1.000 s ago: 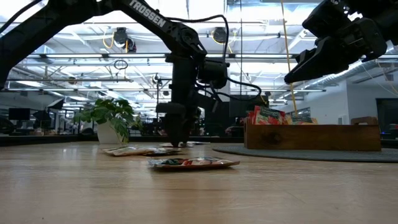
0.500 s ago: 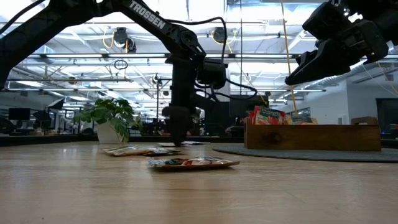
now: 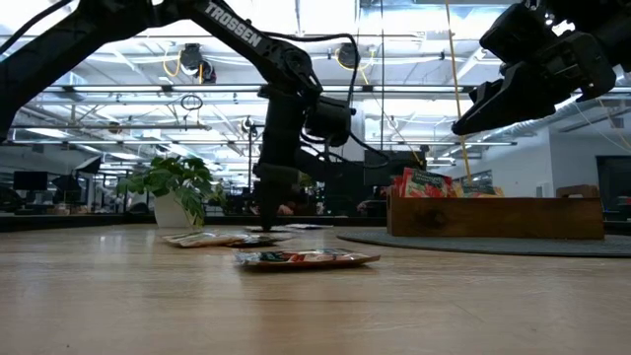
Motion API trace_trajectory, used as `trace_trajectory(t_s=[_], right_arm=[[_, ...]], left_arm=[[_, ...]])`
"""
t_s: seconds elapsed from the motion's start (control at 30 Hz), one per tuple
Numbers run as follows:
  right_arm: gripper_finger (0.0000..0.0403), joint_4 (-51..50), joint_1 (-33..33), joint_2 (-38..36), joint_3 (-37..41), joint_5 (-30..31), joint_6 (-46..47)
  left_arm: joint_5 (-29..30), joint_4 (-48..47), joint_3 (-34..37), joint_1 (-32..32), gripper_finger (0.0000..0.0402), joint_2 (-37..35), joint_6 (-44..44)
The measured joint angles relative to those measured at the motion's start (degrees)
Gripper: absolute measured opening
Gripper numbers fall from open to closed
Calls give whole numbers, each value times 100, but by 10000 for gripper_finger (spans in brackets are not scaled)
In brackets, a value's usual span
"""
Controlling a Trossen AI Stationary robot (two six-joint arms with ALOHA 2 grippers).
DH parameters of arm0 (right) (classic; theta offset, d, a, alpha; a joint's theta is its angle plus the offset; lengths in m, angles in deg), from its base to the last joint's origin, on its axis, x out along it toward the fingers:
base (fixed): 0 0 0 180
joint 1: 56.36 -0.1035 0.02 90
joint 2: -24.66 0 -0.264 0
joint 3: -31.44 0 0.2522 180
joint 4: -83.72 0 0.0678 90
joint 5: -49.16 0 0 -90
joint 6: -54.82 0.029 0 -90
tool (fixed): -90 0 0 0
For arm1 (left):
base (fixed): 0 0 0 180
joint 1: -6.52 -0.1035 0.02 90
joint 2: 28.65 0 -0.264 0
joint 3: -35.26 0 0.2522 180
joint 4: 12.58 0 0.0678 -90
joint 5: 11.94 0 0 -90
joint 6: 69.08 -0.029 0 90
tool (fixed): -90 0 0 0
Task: Pick & Place Tea
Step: Put the brown tea bag into the right section of the wooden organizer
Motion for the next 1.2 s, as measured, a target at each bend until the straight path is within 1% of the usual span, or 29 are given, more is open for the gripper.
trace_trajectory(t_s=[0.07, 0.27, 0.5, 0.57, 0.67, 0.73, 0.87, 1.07, 1.13, 1.2], right_arm=[[130, 0, -1, -1, 0, -1, 9], [130, 0, -2, -1, 0, -1, 48], [130, -75, -2, -1, 2, -1, 77], [130, -85, -2, 0, 0, -1, 96], [130, -94, -2, 2, 0, -1, 98], [130, -92, -2, 2, 0, -1, 101], [130, -90, -2, 2, 0, -1, 98], [130, -20, -2, 2, 0, -1, 98], [130, -20, -2, 2, 0, -1, 98], [130, -20, -2, 2, 0, -1, 100]], left_arm=[[-233, 92, 0, -68, 326, 0, 11], [-149, 112, -2, -355, 326, 0, 308], [-338, 129, -2, -568, 326, 0, 433], [-525, 168, 10, -610, 326, 0, 511], [-781, 396, 181, -636, 326, -13, 685], [-825, 529, 346, -636, 326, -43, 849], [-821, 671, 641, -632, 326, -61, 1128], [-786, 722, 689, -587, 325, -48, 1248], [-707, 719, 693, -533, 311, -44, 1199], [-695, 723, 693, -501, 281, -39, 1182]])
